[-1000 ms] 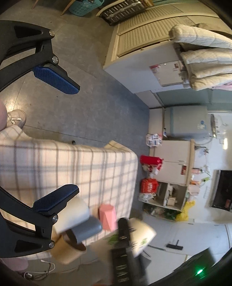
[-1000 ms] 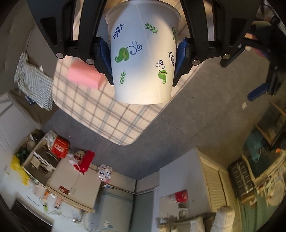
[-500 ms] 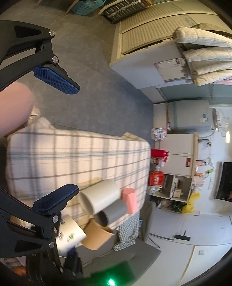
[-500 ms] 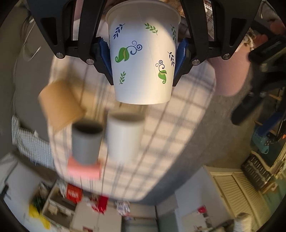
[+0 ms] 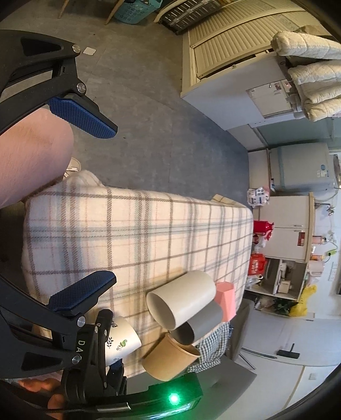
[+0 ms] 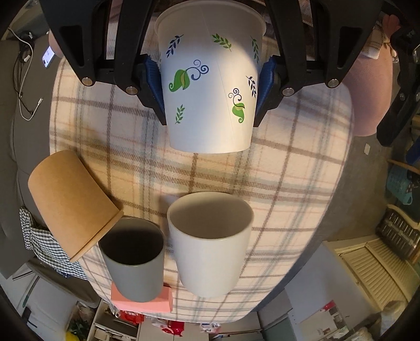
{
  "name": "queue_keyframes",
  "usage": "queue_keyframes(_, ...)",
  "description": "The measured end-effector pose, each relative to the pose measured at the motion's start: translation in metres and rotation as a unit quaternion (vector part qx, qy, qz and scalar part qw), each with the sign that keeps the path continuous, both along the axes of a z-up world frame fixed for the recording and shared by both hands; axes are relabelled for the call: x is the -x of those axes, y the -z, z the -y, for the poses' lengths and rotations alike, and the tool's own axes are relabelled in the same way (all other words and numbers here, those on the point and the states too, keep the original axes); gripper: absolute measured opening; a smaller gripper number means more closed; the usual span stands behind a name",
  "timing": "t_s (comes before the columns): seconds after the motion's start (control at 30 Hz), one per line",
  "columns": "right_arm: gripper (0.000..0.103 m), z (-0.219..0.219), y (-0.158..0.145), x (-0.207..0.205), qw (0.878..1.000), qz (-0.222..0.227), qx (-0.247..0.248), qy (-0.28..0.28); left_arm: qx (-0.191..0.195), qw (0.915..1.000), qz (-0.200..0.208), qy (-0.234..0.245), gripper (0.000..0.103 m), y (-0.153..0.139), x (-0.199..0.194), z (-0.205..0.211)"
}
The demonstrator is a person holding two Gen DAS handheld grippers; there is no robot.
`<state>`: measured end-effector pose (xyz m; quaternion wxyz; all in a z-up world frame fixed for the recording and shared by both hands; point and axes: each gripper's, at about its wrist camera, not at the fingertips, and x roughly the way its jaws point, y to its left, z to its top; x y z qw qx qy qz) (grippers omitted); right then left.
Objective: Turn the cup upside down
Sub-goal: 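Lift the white cup with the right gripper and bring it toward the left gripper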
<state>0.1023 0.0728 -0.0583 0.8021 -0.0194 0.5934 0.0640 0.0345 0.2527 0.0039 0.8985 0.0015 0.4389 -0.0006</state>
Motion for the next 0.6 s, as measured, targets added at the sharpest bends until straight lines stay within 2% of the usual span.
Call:
queue_keyframes(0.1,0.064,0.005,0.004,-0.004,1.000,0.000,-0.016,-0.001,-0.007,0.9999,-0.012,0.000,0.103,0.004,-0.003,0.005)
queue_keyframes(0.13,0.076,0.006,0.006,-0.005,1.000,-0.002,-0.025,-0.004,-0.009,0.9998,-0.015,0.000,0.103,0.005,-0.004,0.007)
queue_keyframes(0.17,0.084,0.009,0.005,-0.004,0.999,0.001,-0.036,-0.005,-0.011,0.9998,-0.017,0.000,0.103,0.005,-0.005,0.007)
queue_keyframes(0.37,0.088,0.040,-0.026,0.014,0.995,0.069,-0.069,-0.003,-0.033,0.9991,-0.025,0.003,0.103,0.002,-0.008,0.023)
queue_keyframes(0.5,0.089,0.074,-0.052,0.033,0.990,0.126,-0.058,0.005,-0.037,0.9987,-0.030,0.020,0.103,-0.005,-0.012,0.045)
queue_keyframes(0.6,0.089,0.101,-0.059,0.043,0.988,0.147,-0.037,0.016,-0.045,0.9975,-0.041,0.038,0.103,-0.007,-0.017,0.069)
